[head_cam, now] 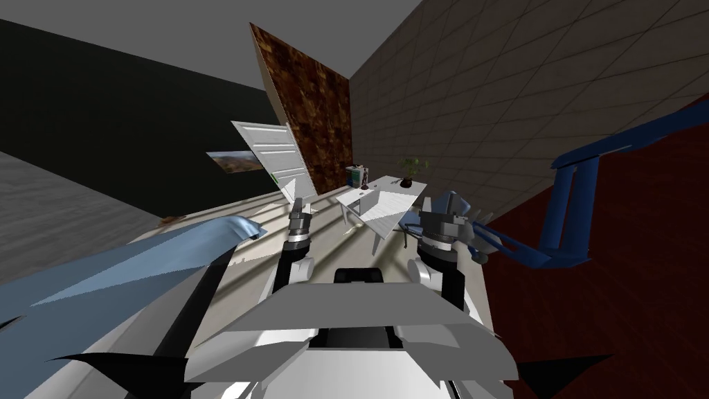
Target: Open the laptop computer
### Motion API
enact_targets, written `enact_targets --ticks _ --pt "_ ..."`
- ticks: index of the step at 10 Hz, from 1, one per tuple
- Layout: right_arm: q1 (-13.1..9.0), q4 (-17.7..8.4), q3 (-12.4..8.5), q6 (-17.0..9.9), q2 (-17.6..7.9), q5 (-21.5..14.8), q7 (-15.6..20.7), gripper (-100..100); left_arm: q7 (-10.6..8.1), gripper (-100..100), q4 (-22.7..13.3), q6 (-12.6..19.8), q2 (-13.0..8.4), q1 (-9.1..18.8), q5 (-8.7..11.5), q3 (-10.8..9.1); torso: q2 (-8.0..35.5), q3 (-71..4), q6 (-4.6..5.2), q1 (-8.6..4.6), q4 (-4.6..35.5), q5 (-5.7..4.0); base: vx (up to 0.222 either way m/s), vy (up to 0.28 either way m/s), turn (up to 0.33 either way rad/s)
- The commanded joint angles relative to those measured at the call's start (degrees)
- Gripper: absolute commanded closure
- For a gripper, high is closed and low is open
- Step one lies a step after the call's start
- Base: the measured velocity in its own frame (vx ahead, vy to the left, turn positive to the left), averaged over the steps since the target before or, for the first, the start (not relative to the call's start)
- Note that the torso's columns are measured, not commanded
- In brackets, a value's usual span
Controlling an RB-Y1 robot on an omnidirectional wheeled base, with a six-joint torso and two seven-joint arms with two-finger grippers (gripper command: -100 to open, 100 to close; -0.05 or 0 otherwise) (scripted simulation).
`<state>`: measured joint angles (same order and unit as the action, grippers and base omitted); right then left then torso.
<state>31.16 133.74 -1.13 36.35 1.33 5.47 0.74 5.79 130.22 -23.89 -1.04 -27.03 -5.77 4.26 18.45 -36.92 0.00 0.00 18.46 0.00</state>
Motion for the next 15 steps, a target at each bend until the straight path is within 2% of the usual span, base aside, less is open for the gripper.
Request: enact_targets --ticks 1,4,5,6,8,15 --pt "0.00 0.00 0.00 0.00 0.00 0.00 0.00 0 0.00 0 0.00 0.00 0.00 0.00 0.00 0.00 4.24 -8.44 0.00 0.00 4.23 0.00 0.000 0.000 0.000" --pt "0.00 0.00 0.00 0.00 0.00 0.00 0.00 0 0.00 0 0.00 0.00 0.00 0.00 0.00 0.00 16.93 -33.81 0.00 0.00 16.92 0.00 0.000 0.000 0.000" --pt "0.00 0.00 0.00 0.00 0.00 0.00 0.00 0 -0.28 -100 -0.10 0.97 -2.51 0.36 -0.12 0.11 21.16 -42.27 0.00 0.00 21.14 0.00 0.020 -0.003 -0.104" --pt "0.00 -0.02 0.00 0.00 0.00 0.00 0.00 0 -0.46 -100 -0.16 1.59 -3.50 0.59 -0.19 0.18 23.06 -46.24 0.02 0.01 23.02 0.00 0.030 0.003 -0.134" --pt "0.01 -0.02 0.00 0.00 0.00 0.00 0.00 0 -1.18 -100 -0.45 4.12 -5.91 1.52 -0.49 0.47 23.70 -47.64 -0.01 0.01 23.74 0.01 0.048 0.001 -0.158" --pt "0.01 -0.02 0.00 0.00 0.00 0.00 0.00 0 -3.34 -100 -1.41 11.70 -9.93 4.32 -1.38 1.33 23.85 -47.63 0.00 0.00 23.84 0.00 0.056 0.009 -0.161"
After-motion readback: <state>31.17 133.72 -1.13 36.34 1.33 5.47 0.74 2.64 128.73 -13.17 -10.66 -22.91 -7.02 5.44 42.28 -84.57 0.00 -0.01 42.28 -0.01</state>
